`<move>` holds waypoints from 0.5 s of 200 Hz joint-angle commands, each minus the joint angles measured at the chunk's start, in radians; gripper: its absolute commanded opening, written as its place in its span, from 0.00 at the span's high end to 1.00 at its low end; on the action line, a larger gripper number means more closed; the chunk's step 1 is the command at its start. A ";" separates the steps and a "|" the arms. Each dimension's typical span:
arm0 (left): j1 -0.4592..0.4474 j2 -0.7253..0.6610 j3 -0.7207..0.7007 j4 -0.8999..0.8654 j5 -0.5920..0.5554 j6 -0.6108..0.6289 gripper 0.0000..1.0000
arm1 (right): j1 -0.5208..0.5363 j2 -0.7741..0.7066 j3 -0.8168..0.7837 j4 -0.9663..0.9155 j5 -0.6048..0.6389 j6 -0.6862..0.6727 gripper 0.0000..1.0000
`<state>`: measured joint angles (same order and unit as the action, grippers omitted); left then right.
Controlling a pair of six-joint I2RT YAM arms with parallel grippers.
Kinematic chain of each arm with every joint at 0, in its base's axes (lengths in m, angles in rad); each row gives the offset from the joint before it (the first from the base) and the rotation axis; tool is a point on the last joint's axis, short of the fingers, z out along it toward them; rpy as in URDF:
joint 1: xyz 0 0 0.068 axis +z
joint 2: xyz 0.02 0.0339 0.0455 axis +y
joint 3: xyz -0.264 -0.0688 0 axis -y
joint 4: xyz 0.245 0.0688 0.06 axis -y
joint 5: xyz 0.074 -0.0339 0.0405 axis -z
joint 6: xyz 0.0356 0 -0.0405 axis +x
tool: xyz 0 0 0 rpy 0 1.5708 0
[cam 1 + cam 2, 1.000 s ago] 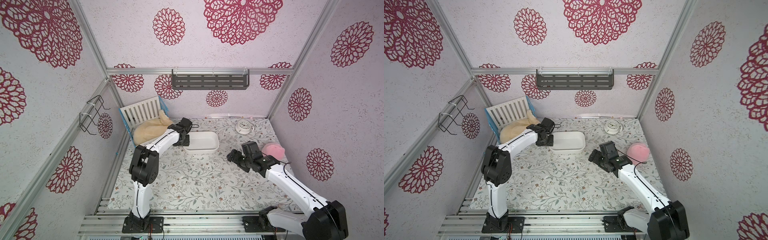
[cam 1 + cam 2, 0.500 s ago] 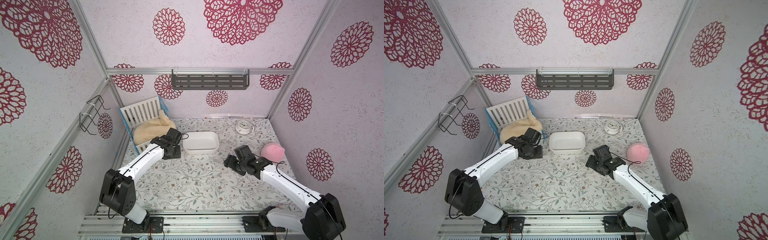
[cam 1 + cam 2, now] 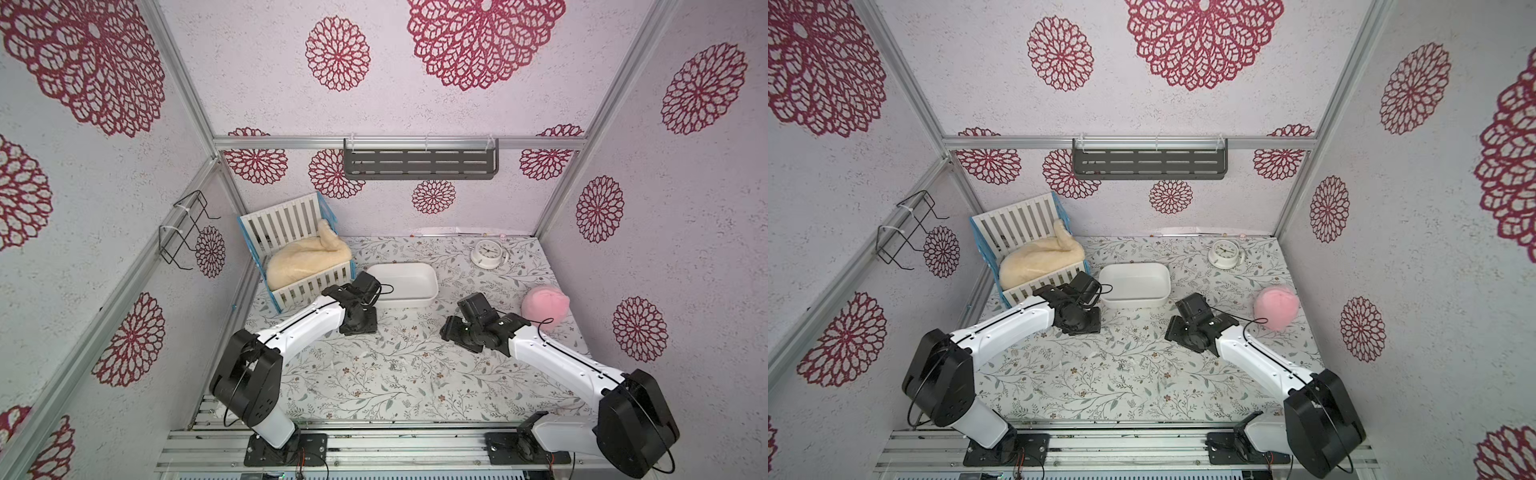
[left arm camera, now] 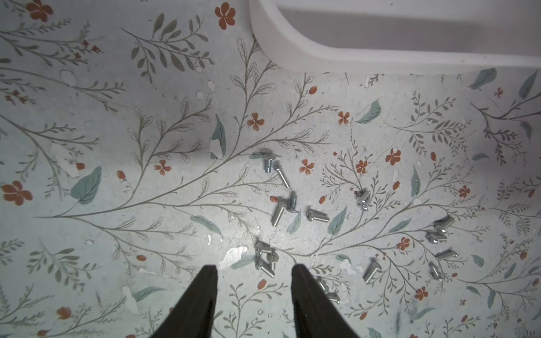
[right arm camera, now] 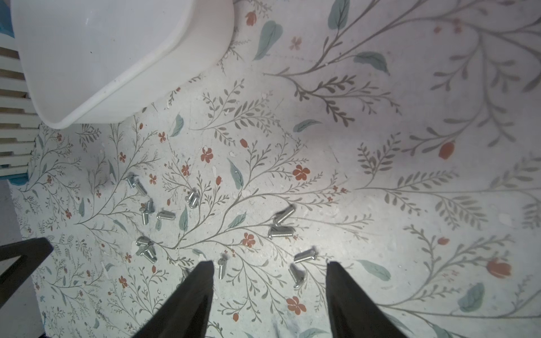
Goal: Put the screws on the desktop into the storage box
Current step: Pick up the screw from the center of the board.
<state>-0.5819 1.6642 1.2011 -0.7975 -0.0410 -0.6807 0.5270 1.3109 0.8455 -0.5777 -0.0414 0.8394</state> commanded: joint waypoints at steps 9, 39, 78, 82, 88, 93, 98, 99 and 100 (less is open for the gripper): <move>0.005 0.083 0.058 0.033 -0.004 0.034 0.57 | 0.008 -0.001 0.038 0.008 0.013 -0.034 0.37; 0.021 0.151 0.087 0.044 -0.008 0.051 0.60 | 0.007 0.004 0.041 0.003 0.013 -0.042 0.37; 0.047 0.200 0.095 0.058 0.010 0.061 0.63 | 0.007 0.020 0.050 0.006 0.009 -0.054 0.37; 0.049 0.203 0.096 0.059 0.012 0.063 0.64 | 0.008 0.024 0.052 0.006 0.009 -0.054 0.37; 0.051 0.209 0.099 0.061 0.014 0.063 0.64 | 0.008 0.029 0.054 0.007 0.010 -0.057 0.37; 0.054 0.213 0.098 0.063 0.016 0.063 0.64 | 0.007 0.033 0.056 0.008 0.009 -0.058 0.37; 0.057 0.217 0.100 0.066 0.021 0.064 0.64 | 0.007 0.036 0.059 0.009 0.009 -0.060 0.38; 0.057 0.218 0.100 0.066 0.021 0.063 0.64 | 0.007 0.038 0.059 0.009 0.009 -0.060 0.37; 0.057 0.219 0.101 0.067 0.021 0.064 0.64 | 0.007 0.038 0.060 0.009 0.008 -0.060 0.37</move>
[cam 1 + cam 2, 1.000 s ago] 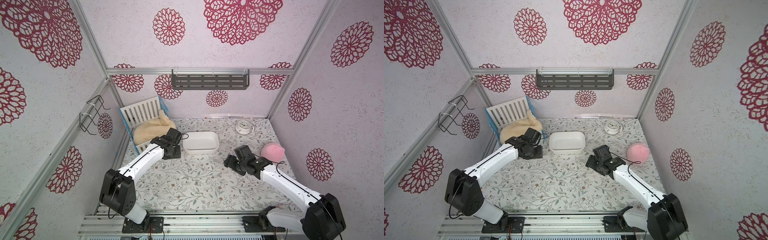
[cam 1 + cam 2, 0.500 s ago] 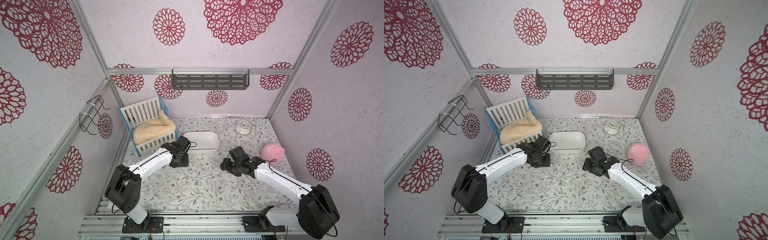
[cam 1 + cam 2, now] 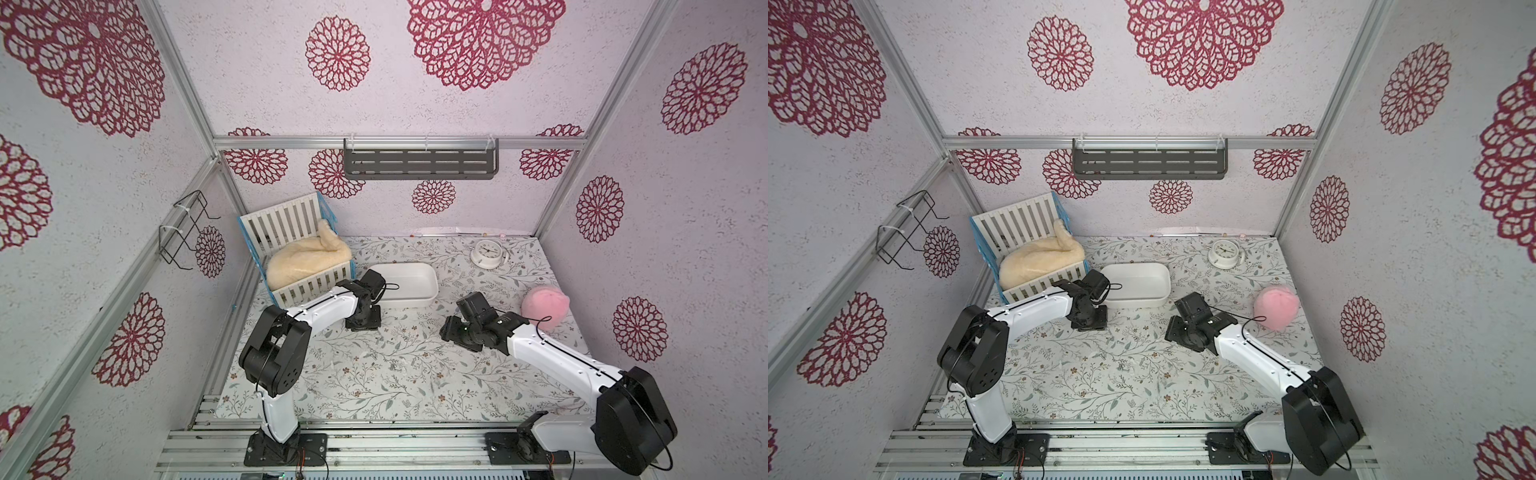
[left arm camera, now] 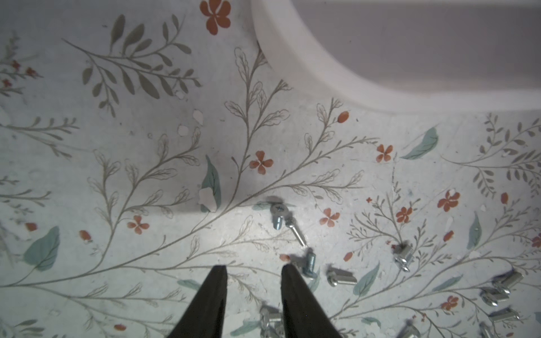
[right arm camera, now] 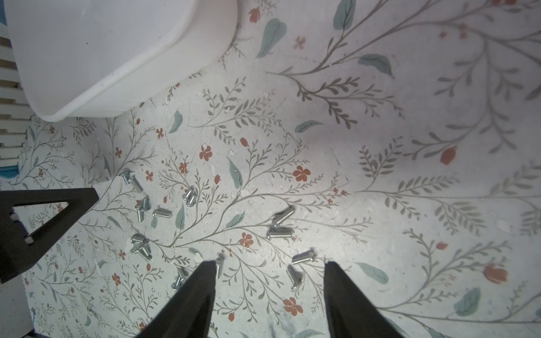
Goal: Put the screws on the desktop into the storage box
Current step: Pick up the screw from the center of the board.
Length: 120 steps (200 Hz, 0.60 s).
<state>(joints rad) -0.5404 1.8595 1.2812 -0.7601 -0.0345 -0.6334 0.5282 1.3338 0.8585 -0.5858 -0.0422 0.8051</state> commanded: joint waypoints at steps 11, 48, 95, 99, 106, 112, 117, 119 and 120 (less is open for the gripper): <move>0.020 0.034 0.025 0.036 0.021 0.015 0.64 | 0.007 0.023 0.052 0.019 0.008 -0.029 0.38; 0.020 0.065 0.052 0.043 0.032 0.014 0.65 | 0.005 0.042 0.065 0.023 0.006 -0.038 0.38; 0.020 0.063 0.052 0.049 0.040 0.006 0.65 | 0.004 0.052 0.067 0.029 0.002 -0.040 0.38; 0.020 0.063 0.051 0.052 0.042 0.004 0.65 | 0.004 0.051 0.068 0.029 0.001 -0.040 0.38; 0.019 0.061 0.047 0.054 0.043 0.004 0.65 | 0.005 0.050 0.068 0.029 0.002 -0.039 0.38; 0.020 0.062 0.046 0.057 0.046 0.002 0.65 | 0.005 0.047 0.070 0.027 0.003 -0.038 0.38; 0.019 0.063 0.043 0.059 0.048 0.001 0.65 | 0.004 0.045 0.072 0.025 0.005 -0.037 0.38; 0.019 0.063 0.043 0.060 0.050 0.000 0.65 | 0.004 0.044 0.071 0.025 0.006 -0.037 0.38; 0.020 0.063 0.043 0.060 0.050 -0.001 0.65 | 0.004 0.044 0.071 0.025 0.006 -0.037 0.38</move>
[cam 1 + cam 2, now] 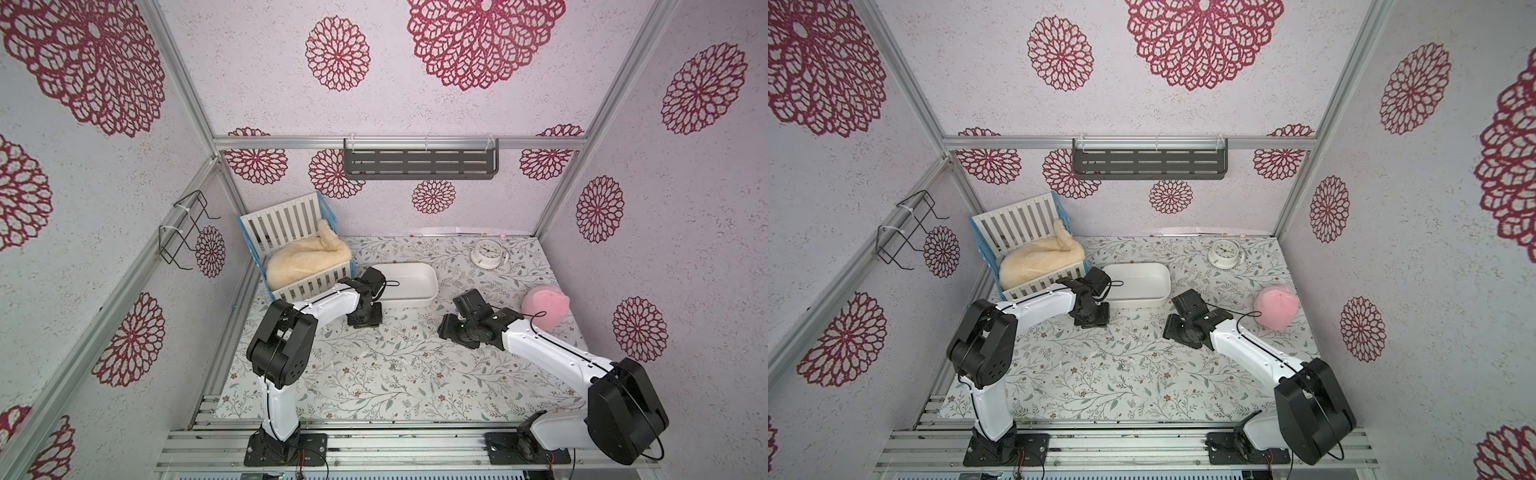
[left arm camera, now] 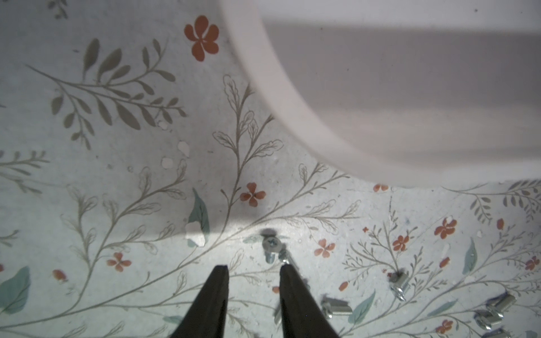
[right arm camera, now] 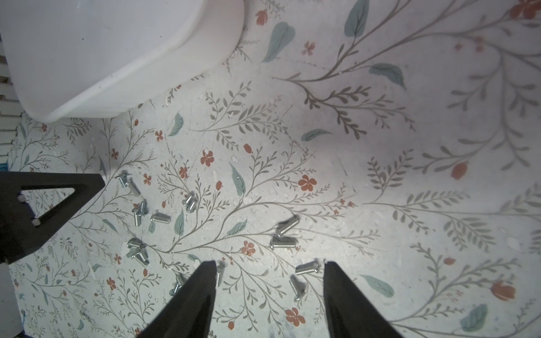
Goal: Put the screws on the desktop into the storage box
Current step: Pick up the screw from the center of the board.
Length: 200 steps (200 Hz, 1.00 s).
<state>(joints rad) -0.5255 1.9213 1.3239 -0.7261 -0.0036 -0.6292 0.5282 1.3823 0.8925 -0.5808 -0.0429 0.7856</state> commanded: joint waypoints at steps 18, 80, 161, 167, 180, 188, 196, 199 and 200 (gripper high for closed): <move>0.004 0.001 -0.012 0.042 0.026 -0.011 0.64 | 0.004 -0.005 0.039 0.019 0.008 -0.018 0.38; 0.002 0.004 -0.038 0.083 0.045 -0.033 0.59 | 0.005 -0.024 0.037 0.009 0.008 -0.019 0.38; 0.001 0.033 -0.037 0.100 0.045 -0.038 0.61 | 0.005 -0.017 0.039 0.009 0.007 -0.019 0.38; 0.000 0.033 -0.038 0.100 0.044 -0.038 0.61 | 0.005 -0.016 0.040 0.010 0.007 -0.019 0.38; 0.000 0.033 -0.037 0.100 0.040 -0.037 0.62 | 0.005 -0.013 0.040 0.010 0.005 -0.019 0.38; 0.001 0.068 -0.037 0.100 0.039 -0.035 0.63 | 0.005 -0.011 0.042 0.012 0.005 -0.019 0.38; 0.001 0.074 -0.037 0.100 0.034 -0.035 0.63 | 0.005 -0.008 0.042 0.012 0.003 -0.019 0.38; 0.001 0.074 -0.038 0.099 0.032 -0.034 0.63 | 0.005 -0.007 0.043 0.014 0.003 -0.019 0.38; 0.001 0.074 -0.037 0.100 0.031 -0.034 0.63 | 0.005 -0.006 0.043 0.014 0.003 -0.019 0.38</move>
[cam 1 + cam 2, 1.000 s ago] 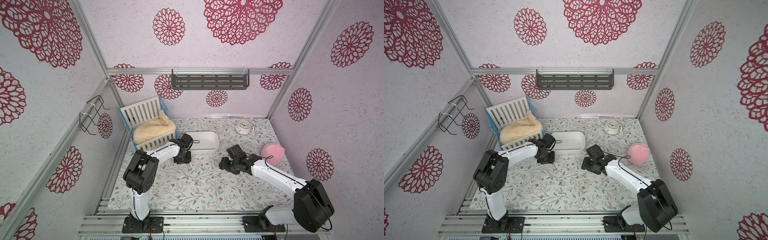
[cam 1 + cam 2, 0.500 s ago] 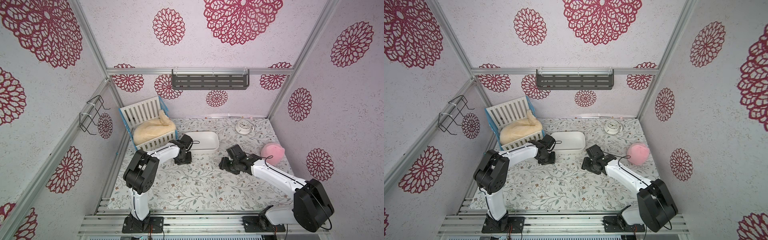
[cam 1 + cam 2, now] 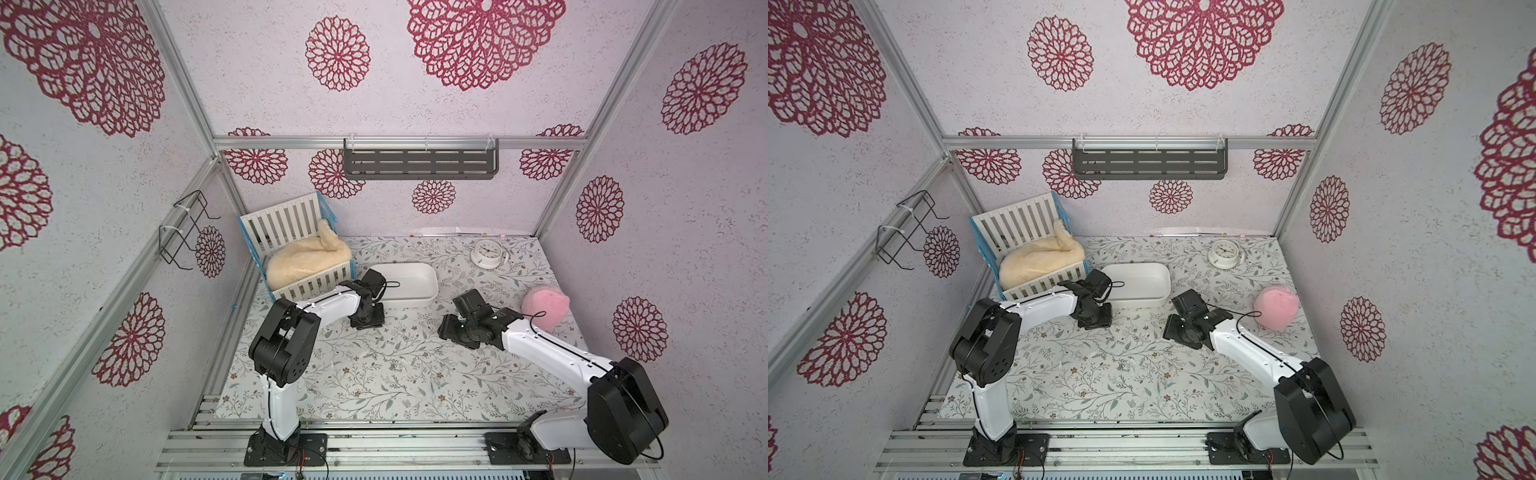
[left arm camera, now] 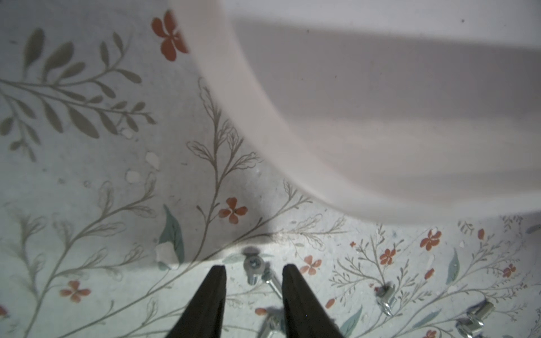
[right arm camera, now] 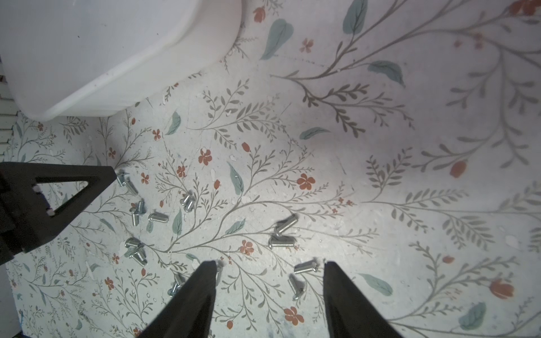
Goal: Put the screws on the desktop into the storage box
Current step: Pick up the screw from the center of the board.
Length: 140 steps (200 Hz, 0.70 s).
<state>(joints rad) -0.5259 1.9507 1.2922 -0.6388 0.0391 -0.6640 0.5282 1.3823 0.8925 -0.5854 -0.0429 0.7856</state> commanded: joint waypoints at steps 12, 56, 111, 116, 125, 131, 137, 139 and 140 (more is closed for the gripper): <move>0.000 0.050 -0.004 0.012 -0.018 0.003 0.63 | 0.004 -0.003 0.046 0.019 0.002 -0.020 0.38; -0.002 0.067 0.005 0.011 -0.040 0.010 0.66 | 0.005 0.007 0.054 0.020 0.001 -0.022 0.38; -0.022 0.061 0.009 -0.032 -0.071 0.024 0.70 | 0.005 0.014 0.062 0.022 -0.001 -0.023 0.38; -0.025 0.060 0.009 -0.037 -0.071 0.024 0.70 | 0.005 0.014 0.062 0.022 -0.002 -0.023 0.38; -0.032 0.058 0.009 -0.044 -0.073 0.026 0.71 | 0.004 0.015 0.061 0.023 -0.001 -0.023 0.38; -0.036 0.058 0.009 -0.049 -0.075 0.025 0.71 | 0.005 0.014 0.060 0.022 -0.001 -0.024 0.38; -0.040 0.058 0.010 -0.052 -0.077 0.025 0.71 | 0.005 0.014 0.059 0.023 -0.002 -0.024 0.38; -0.041 0.059 0.011 -0.055 -0.076 0.025 0.71 | 0.005 0.014 0.060 0.023 -0.002 -0.024 0.38; -0.042 0.059 0.011 -0.055 -0.077 0.024 0.71 | 0.005 0.014 0.059 0.022 -0.002 -0.024 0.38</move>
<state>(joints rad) -0.5476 1.9797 1.3029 -0.6304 -0.0166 -0.6537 0.5282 1.3937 0.9295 -0.5838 -0.0471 0.7780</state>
